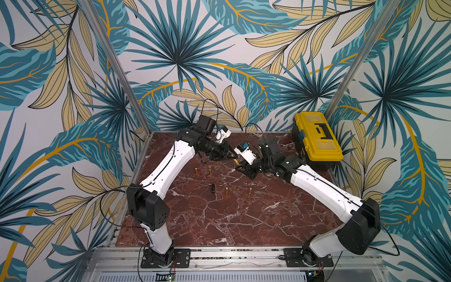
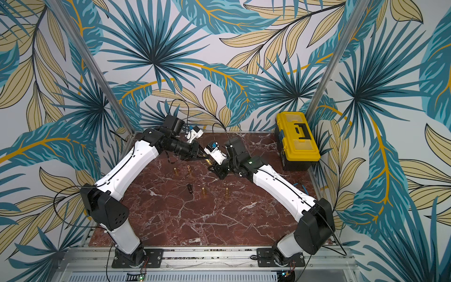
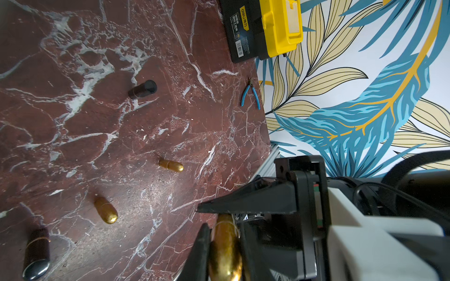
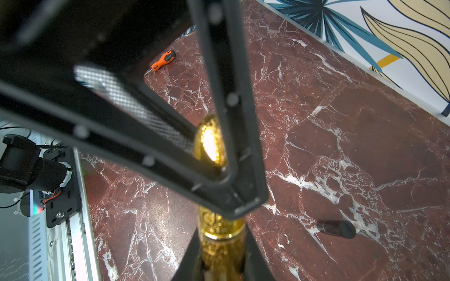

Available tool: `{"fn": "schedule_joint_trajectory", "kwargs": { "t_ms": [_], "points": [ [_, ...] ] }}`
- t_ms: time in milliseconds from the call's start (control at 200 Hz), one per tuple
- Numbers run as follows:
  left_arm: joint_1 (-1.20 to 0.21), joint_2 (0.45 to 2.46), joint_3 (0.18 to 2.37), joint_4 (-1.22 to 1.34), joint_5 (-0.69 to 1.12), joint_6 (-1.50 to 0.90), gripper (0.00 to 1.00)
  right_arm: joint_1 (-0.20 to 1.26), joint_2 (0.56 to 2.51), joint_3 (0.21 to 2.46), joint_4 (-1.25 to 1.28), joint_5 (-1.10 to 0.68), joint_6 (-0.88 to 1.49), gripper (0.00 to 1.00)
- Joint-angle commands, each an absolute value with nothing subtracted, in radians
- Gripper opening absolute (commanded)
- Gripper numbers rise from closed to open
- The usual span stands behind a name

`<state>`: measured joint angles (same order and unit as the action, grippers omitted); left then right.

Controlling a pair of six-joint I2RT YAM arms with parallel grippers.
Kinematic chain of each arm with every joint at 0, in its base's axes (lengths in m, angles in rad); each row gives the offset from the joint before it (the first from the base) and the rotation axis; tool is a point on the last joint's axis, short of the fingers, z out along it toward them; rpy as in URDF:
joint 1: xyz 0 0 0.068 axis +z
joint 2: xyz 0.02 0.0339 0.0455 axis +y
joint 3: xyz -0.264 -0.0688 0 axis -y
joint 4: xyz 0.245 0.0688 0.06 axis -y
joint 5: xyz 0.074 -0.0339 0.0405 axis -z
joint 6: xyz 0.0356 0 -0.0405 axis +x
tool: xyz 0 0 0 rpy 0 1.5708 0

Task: Open the lipstick cap
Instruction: Open the cover of the lipstick, then place the cover at the center of the board.

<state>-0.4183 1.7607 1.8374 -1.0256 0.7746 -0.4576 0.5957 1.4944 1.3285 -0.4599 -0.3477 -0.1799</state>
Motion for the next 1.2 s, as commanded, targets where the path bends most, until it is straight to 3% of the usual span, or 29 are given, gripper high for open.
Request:
{"fn": "schedule_joint_trajectory", "kwargs": {
  "t_ms": [0,471,561,806,1192],
  "points": [
    [-0.361,1.772,1.890,-1.039,0.777,-0.434,0.00,0.590,1.449,1.279,-0.481,-0.311,-0.154,0.00],
    [-0.270,1.805,1.979,-1.041,0.777,-0.431,0.00,0.589,1.413,1.251,-0.503,-0.271,-0.152,0.00],
    [-0.289,1.832,1.985,-1.041,0.687,-0.411,0.00,0.590,1.384,1.246,-0.500,-0.257,-0.142,0.00],
    [-0.445,2.001,2.053,-1.042,0.223,-0.321,0.00,0.590,1.278,1.244,-0.499,-0.181,-0.123,0.00],
    [-0.482,2.300,2.124,-0.991,-0.024,-0.267,0.00,0.589,1.215,1.221,-0.521,-0.100,-0.130,0.00]
  ]
}}
